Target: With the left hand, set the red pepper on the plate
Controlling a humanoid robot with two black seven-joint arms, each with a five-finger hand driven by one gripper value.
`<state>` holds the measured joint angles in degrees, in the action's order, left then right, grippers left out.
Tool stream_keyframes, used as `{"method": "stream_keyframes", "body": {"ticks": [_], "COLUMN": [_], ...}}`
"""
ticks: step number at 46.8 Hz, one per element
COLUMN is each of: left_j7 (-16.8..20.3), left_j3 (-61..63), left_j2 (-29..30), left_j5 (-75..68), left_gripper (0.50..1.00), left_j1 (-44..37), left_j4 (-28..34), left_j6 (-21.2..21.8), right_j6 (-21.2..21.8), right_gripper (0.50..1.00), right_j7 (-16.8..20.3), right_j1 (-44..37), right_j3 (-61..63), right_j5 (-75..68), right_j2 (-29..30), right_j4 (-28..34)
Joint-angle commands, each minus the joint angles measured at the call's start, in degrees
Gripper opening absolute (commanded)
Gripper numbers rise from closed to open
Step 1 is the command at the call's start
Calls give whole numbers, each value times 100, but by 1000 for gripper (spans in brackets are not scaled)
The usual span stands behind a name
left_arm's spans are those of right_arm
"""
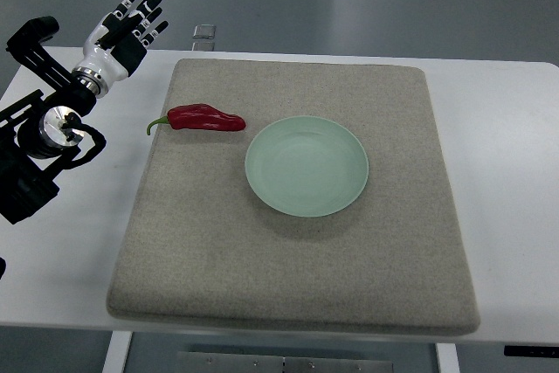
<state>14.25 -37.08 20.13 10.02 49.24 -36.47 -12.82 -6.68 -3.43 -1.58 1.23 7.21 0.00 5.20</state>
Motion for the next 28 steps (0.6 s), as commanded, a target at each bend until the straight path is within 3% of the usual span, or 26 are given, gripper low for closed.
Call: {"method": "stream_keyframes", "body": {"ticks": [1, 28], "left_j7": [-1, -1], "left_j3": [8, -1], "left_j2": [0, 9], "left_j5": [-9, -9], "left_gripper": [1000, 1000], "left_j1": [-11, 42], "left_j4": [0, 289], "left_j6": [-10, -18], "right_j6": [0, 0], "right_gripper": [928, 928], "right_j7": [0, 0], "right_j1": [-9, -9], "right_j3": [0, 0], "right_j5": [0, 0], "right_j2": [0, 0], "right_j4": [-1, -1]}}
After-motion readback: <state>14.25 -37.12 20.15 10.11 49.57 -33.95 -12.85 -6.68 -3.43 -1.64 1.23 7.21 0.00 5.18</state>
